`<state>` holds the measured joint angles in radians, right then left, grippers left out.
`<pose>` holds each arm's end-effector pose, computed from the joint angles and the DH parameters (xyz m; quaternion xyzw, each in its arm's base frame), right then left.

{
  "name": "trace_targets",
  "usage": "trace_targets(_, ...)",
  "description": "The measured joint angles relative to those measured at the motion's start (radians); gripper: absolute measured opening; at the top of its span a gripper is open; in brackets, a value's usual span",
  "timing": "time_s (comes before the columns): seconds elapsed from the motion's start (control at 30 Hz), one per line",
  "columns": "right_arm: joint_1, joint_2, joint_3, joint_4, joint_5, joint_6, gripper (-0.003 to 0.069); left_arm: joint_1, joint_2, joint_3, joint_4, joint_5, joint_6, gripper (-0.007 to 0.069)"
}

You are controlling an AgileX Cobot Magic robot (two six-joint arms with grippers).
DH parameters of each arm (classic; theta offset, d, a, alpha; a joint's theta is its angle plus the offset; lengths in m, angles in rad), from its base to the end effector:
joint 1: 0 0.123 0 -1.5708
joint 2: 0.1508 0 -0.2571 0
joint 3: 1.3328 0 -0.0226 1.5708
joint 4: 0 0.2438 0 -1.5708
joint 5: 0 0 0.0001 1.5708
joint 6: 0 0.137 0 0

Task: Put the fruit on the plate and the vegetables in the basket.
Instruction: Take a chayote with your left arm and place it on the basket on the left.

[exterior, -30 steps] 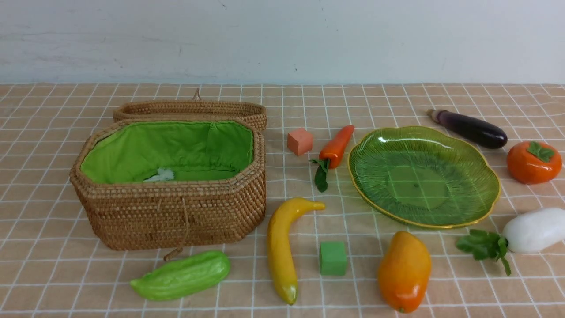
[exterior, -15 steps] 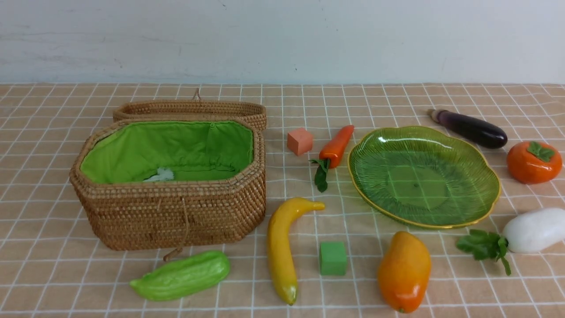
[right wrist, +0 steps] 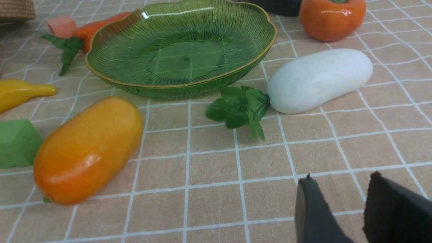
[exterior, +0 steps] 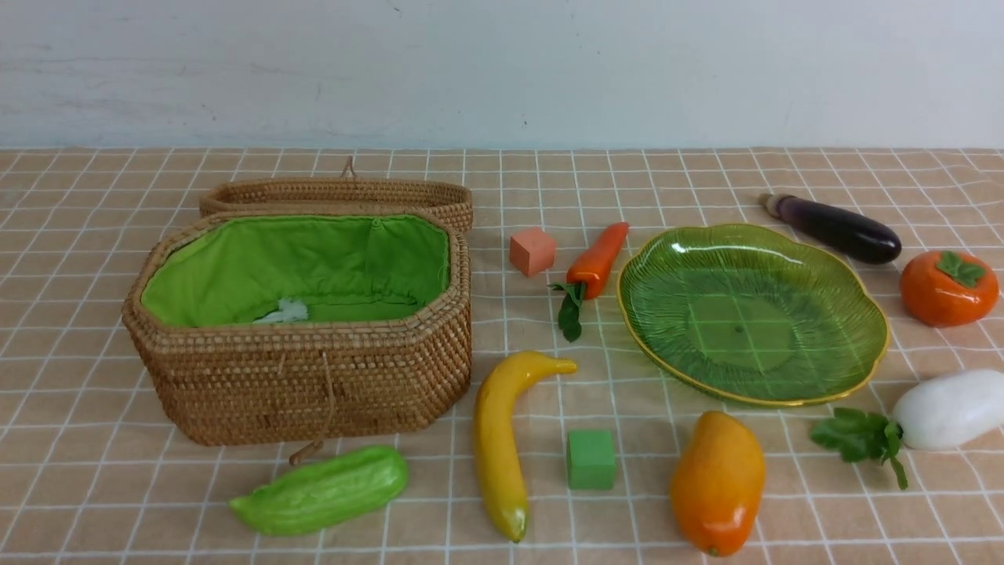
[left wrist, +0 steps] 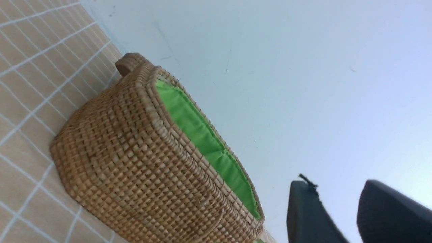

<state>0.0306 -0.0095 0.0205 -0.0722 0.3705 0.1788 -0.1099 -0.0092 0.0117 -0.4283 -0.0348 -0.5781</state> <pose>0.1180 0.0000 0.1606 0.0402 0.8018 0.0318 0.5953 0.1220 -0.0115 0.2182 -0.2929 0.5968 -0.3915 0.6362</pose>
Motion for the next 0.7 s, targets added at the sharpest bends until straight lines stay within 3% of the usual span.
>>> trace_targets(0.13,0.0,0.0,0.0,0.0,0.0,0.0,0.0242,-0.023,0.064,-0.1,0.035,0.158,0.028,0.0093)
trace_targets(0.2,0.0,0.0,0.0,-0.002,0.0,0.0,0.0242,-0.06,0.175,-0.208,0.082,0.313,0.114,-0.0006)
trace_targets(0.37,0.0,0.0,0.004,0.028,-0.048,0.036,0.0242,-0.115,0.376,-0.38,0.096,0.541,0.305,-0.0013)
trace_targets(0.5,0.0,0.0,0.006,0.185,-0.243,0.179,0.0242,-0.165,0.655,-0.575,0.096,0.822,0.513,-0.0013)
trace_targets(0.63,0.0,-0.001,0.003,0.252,-0.356,0.25,0.0235,-0.167,0.796,-0.666,0.093,0.881,0.578,-0.0013)
trace_targets(0.7,0.002,-0.001,-0.023,0.278,-0.309,0.305,0.0218,-0.167,0.846,-0.694,0.096,0.898,0.621,-0.0013)
